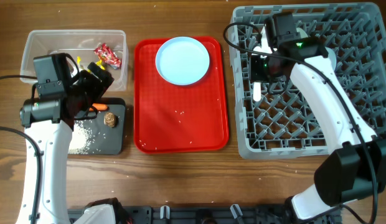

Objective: Sort waste into correct bins and load items into the dishwasher rack
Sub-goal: 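Carry the spoon right and drop it into the rack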

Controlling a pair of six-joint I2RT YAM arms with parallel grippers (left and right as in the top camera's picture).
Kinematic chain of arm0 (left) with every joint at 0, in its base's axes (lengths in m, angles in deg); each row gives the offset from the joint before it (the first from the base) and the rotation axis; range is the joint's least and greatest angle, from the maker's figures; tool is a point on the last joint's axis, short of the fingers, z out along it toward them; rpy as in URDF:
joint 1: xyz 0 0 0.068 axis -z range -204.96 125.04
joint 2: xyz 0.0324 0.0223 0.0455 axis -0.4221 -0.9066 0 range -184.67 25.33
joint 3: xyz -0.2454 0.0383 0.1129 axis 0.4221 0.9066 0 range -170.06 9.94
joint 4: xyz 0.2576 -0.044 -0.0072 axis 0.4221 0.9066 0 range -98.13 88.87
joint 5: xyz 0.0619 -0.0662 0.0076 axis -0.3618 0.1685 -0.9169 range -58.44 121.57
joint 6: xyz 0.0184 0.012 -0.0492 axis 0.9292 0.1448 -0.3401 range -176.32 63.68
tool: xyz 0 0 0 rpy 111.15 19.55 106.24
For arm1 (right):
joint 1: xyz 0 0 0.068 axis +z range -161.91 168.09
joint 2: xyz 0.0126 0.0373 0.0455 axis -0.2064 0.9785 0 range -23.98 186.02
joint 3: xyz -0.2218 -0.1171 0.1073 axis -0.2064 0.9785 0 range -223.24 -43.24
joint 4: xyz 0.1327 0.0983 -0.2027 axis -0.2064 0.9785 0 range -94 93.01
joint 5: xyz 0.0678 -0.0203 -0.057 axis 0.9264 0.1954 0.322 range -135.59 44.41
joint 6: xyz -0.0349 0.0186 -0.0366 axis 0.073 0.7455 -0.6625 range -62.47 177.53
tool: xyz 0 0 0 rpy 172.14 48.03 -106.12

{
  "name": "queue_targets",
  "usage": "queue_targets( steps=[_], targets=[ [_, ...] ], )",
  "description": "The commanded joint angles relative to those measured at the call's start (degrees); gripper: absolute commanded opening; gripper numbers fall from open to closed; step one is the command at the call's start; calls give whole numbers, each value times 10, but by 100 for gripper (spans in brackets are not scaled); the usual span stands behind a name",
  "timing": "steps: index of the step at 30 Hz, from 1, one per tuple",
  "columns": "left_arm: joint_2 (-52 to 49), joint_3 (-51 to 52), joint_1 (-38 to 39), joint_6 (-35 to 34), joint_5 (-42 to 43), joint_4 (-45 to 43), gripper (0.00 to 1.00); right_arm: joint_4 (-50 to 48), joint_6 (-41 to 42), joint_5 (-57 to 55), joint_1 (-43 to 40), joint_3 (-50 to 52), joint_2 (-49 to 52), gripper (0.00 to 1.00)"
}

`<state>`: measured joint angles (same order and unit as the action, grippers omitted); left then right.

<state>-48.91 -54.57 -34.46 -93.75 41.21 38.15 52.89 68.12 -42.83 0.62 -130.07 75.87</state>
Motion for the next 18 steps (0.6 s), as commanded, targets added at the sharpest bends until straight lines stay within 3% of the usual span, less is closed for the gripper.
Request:
queue_targets(
  steps=[1, 15, 16, 18],
  targets=[
    [3, -7, -4, -5, -2, -1, 100, -20, -32, 3, 0, 37, 6, 9],
    [3, -7, -4, -5, -2, -1, 100, -40, -61, 35, 0, 52, 58, 9],
    [3, -7, -4, -5, -2, -1, 100, -39, -61, 35, 0, 52, 61, 11],
    [3, -7, -4, -5, -2, -1, 100, -38, -61, 36, 0, 52, 62, 26]
  ],
)
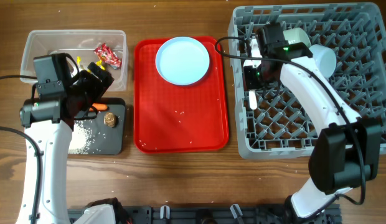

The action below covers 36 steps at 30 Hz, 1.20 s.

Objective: Sort waste into correct bins and load items into the dishwasher rack
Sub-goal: 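Carry the spoon right and drop it into the rack, then move the right gripper to the light-blue plate and grasp its rim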

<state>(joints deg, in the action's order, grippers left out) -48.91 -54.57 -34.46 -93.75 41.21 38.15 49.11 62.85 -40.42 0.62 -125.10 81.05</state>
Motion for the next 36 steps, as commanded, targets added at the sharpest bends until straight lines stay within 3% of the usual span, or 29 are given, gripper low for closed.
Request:
queue_targets(
  steps=[1, 10, 15, 22, 25, 31, 36],
  targets=[
    [3, -7, -4, -5, -2, -1, 100, 0, -8, 14, 0, 2, 10, 29],
    [3, -7, -4, -5, -2, -1, 100, 48, -6, 20, 0, -72, -5, 37],
    [3, -7, -4, -5, -2, -1, 100, 74, 3, 113, 1, -141, -25, 37],
    [3, -7, -4, -5, -2, -1, 100, 20, 80, 169, 50, -156, -31, 37],
    [3, -7, -4, -5, -2, -1, 100, -7, 89, 143, 94, -155, -31, 36],
    [3, -7, -4, -5, -2, -1, 100, -49, 133, -31, 176, -151, -24, 36],
    [3, -7, -4, -5, -2, -1, 100, -119, 144, -41, 195, -151, 23, 36]
  ],
)
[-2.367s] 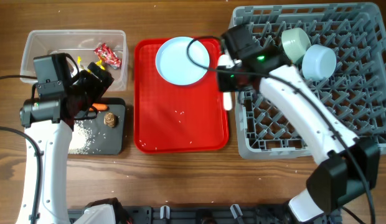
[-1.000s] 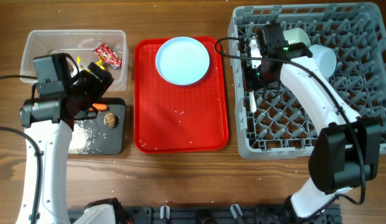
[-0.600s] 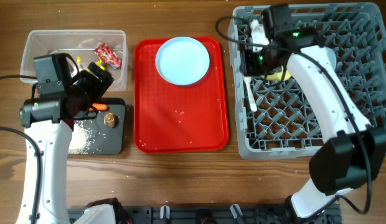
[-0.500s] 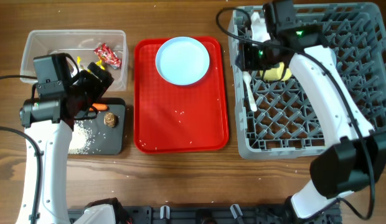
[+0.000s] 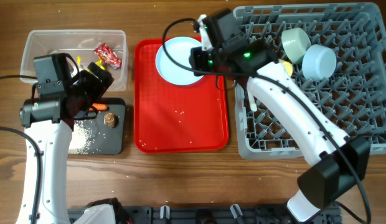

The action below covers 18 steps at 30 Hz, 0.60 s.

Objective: Sort waste into correct bins and load items into the dishwasher rack
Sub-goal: 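Move the right gripper to the light-blue plate and grasp its rim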

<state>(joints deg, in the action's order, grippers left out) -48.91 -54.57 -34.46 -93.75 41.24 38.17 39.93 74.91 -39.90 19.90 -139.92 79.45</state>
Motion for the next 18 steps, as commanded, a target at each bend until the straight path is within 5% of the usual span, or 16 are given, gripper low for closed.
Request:
queue_targets(
  steps=[1, 18],
  targets=[
    [3, -7, -4, -5, -2, -2, 100, -43, 23, -47, 2, -3, 52, 36],
    [3, -7, -4, -5, -2, -2, 100, -178, 23, -171, 1, -3, 238, 38]
  ],
)
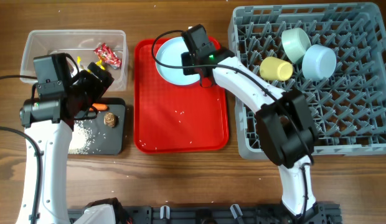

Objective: Sort waste into correct bins and load items into the dishwasher rack
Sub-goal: 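Move the right gripper to the light-blue plate and grasp its rim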

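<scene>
A pale round plate [171, 59] lies at the far end of the red tray [180, 118]. My right gripper [188, 61] hangs over the plate's right part, with its fingers hidden under the wrist. The grey dishwasher rack [342, 112] on the right holds a yellow cup [276, 68], a green cup [297, 42] and a light blue cup [319, 60]. My left gripper [98, 76] hovers at the near edge of the clear bin [37, 43], above the black bin [118, 140]. How its fingers stand is unclear.
The clear bin contains a red wrapper [108, 55] and a yellow scrap [79, 60]. In the black bin lie rice grains [84, 134], an orange piece [101, 107] and a brown lump [110, 120]. Crumbs dot the red tray.
My right gripper has moved left from the tray's far right corner to over the plate. The yellow cup in the rack is now uncovered. The left arm has not moved.
My right gripper was first deep in the rack's far left part. Then it had shifted slightly left, with the green and blue cups showing behind it. Later it was at the tray's corner, and now it is over the plate. The left arm stayed still throughout.
</scene>
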Controlling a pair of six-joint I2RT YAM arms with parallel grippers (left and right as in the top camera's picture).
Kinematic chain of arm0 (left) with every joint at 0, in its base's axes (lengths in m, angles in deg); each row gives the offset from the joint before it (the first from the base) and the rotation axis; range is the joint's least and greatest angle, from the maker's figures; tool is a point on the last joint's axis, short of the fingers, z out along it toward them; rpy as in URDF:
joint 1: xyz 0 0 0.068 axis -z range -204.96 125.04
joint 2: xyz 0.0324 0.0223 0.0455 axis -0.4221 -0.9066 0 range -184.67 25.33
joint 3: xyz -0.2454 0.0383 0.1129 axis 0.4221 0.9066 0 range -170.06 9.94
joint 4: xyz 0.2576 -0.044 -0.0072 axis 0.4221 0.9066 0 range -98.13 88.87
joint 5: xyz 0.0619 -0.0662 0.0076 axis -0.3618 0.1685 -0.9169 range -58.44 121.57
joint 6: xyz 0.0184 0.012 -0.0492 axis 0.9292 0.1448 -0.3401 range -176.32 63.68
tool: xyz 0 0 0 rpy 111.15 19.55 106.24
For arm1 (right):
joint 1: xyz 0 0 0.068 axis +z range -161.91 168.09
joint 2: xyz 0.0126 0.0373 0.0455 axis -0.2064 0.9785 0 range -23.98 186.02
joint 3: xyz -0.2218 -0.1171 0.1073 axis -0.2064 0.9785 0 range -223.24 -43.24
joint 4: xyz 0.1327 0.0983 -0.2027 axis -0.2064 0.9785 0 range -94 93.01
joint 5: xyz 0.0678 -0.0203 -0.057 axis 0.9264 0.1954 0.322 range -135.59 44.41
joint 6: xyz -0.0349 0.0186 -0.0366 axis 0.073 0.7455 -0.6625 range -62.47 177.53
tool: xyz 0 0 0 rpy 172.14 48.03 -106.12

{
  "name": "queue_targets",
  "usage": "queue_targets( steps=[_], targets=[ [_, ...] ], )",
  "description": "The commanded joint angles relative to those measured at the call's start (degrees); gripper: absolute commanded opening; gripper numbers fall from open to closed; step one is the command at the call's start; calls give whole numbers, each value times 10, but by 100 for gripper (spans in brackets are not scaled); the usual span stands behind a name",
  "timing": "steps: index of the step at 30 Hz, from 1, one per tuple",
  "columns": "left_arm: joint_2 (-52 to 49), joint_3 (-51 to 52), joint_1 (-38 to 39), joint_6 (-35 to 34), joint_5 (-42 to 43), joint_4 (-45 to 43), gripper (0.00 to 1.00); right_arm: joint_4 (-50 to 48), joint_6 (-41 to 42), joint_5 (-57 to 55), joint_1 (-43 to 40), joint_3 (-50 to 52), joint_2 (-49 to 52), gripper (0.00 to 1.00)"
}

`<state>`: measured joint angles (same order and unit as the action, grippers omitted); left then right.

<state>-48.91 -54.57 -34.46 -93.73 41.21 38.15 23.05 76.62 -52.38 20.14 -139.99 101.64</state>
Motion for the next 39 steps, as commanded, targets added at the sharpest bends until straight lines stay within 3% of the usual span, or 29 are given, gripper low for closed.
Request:
queue_targets(
  steps=[1, 10, 29, 39],
  targets=[
    [3, -7, -4, -5, -2, -1, 100, -11, 9, -54, -2, -3, 20, 39],
    [3, -7, -4, -5, -2, -1, 100, -6, 67, -88, -19, -2, 25, 41],
    [3, -7, -4, -5, -2, -1, 100, -24, 66, -73, -24, -2, 66, 40],
    [3, -7, -4, -5, -2, -1, 100, -7, 83, -65, -24, -2, 66, 25]
  ],
)
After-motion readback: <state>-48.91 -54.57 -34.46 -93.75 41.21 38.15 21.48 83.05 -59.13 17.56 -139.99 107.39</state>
